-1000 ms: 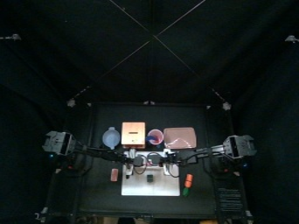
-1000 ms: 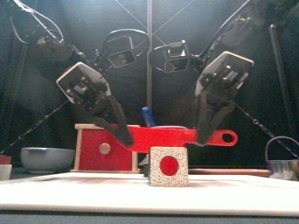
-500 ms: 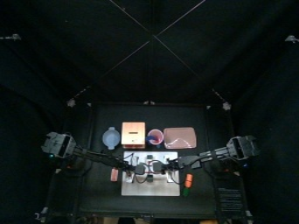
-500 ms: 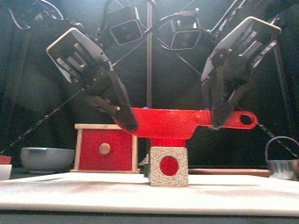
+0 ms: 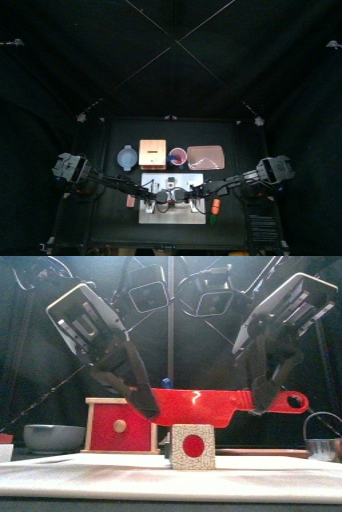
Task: Cut the sushi into 4 pieces with the knife
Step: Cut the sushi into 4 pieces
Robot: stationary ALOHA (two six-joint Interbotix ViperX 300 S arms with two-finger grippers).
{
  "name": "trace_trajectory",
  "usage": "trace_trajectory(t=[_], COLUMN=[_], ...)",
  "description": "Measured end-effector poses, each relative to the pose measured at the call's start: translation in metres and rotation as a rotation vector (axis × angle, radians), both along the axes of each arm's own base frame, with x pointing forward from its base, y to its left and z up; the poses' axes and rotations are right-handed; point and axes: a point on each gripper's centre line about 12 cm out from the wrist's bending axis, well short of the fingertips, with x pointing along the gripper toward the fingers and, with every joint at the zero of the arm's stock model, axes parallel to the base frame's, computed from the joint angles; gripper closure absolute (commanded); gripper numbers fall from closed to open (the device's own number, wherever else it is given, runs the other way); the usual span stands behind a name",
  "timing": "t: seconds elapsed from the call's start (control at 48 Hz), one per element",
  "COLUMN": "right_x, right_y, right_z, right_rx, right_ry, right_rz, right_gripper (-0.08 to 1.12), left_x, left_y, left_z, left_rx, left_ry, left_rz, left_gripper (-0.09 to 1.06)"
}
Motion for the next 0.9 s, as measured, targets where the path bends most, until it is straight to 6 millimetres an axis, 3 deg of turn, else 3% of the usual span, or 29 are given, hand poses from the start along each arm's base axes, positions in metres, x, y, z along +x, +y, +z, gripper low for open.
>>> trace_trajectory(t=[0.229, 0.896], right_x=[0.0024, 0.0052], right_y=[0.003, 0.0045], right_z=[0.0027, 0.0043], right_rx=[0.005, 0.003], right_ry=[-0.009, -0.015], right_rz=[0.005, 0.01], right_gripper=[0.78, 0.78], left_x=[-0.0006, -0.0028], left_y=[-0.0024, -0.0044], left_z=[0.0012, 0.0033], left_rx=[-0.003, -0.006], left_ry=[-0.002, 0.0], left_rz=[-0.004, -0.007], left_gripper=[0.77, 0.77])
